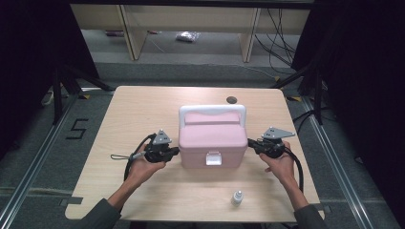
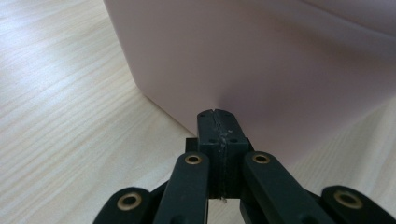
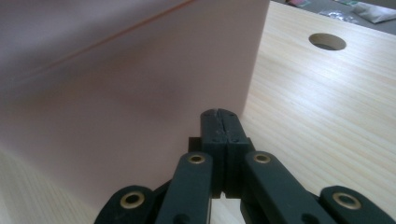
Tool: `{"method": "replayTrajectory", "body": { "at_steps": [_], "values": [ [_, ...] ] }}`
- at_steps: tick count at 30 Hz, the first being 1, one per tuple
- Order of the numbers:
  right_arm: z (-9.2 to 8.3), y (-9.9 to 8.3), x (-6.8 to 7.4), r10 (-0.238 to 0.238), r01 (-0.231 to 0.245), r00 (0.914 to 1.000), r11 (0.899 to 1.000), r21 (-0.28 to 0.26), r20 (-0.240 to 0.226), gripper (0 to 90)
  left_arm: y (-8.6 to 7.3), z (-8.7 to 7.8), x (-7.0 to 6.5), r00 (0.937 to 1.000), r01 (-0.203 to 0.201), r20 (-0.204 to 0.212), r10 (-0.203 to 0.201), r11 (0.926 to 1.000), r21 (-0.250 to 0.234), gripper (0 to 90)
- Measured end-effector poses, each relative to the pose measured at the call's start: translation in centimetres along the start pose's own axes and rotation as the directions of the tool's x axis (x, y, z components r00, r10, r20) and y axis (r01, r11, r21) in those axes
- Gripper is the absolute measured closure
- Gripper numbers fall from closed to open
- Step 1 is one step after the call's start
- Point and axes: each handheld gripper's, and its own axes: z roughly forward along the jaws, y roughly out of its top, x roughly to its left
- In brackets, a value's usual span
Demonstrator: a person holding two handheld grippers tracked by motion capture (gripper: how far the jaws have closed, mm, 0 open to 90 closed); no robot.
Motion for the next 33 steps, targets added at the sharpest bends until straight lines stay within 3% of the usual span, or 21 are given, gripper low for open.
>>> {"method": "replayTrajectory", "body": {
  "at_steps": [6,7,8,12,15,19,24,29,30,33],
  "values": [
    [0.5,0.4,0.3,-0.010,0.010,0.9999,1.000,-0.003,-0.002,90.0,0.1,0.2,0.4,0.9999,0.013,0.007,-0.013,0.9999,-0.008,89.6],
    [0.4,0.5,0.4,0.009,-0.009,0.9999,1.000,0.002,-0.006,90.0,0.1,0.3,0.3,0.9998,0.019,-0.004,-0.019,0.9997,-0.012,89.7],
    [0.7,0.6,0.4,-0.010,0.009,0.9999,1.000,-0.006,-0.007,90.0,0.1,0.3,0.4,0.9998,0.017,-0.008,-0.017,0.9998,-0.009,89.6],
    [0.7,0.6,0.6,0.009,-0.008,0.9999,1.000,0.013,-0.010,90.0,0.1,0.3,0.3,0.9998,0.019,-0.011,-0.019,0.9998,-0.010,89.6],
    [0.8,0.6,0.4,-0.004,0.004,1.0000,1.000,-0.007,-0.005,90.0,0.2,0.3,0.3,1.0000,0.005,-0.007,-0.005,1.0000,-0.005,89.6],
    [0.8,0.5,0.5,0.024,-0.024,0.9996,1.000,0.006,-0.018,90.0,0.3,0.4,0.3,0.9999,0.011,-0.009,-0.011,0.9999,-0.005,89.6],
    [1.0,0.5,0.4,0.002,-0.002,1.0000,1.000,-0.005,-0.003,90.0,0.3,0.4,0.3,0.9999,0.012,-0.011,-0.012,0.9999,-0.003,89.7],
    [1.1,0.6,0.4,0.014,-0.014,0.9998,1.000,0.005,-0.011,90.0,0.3,0.4,0.5,0.9999,0.012,-0.013,-0.012,0.9999,0.000,89.7],
    [1.2,0.7,0.6,0.046,-0.046,0.9985,0.999,0.012,-0.028,90.0,0.2,0.3,0.6,0.9998,0.011,-0.016,-0.011,0.9999,0.002,89.7],
    [1.4,0.8,0.6,0.028,-0.028,0.9994,1.000,0.007,-0.019,90.0,0.2,0.2,0.8,0.9996,0.020,-0.017,-0.020,0.9998,0.001,89.7]
  ]
}}
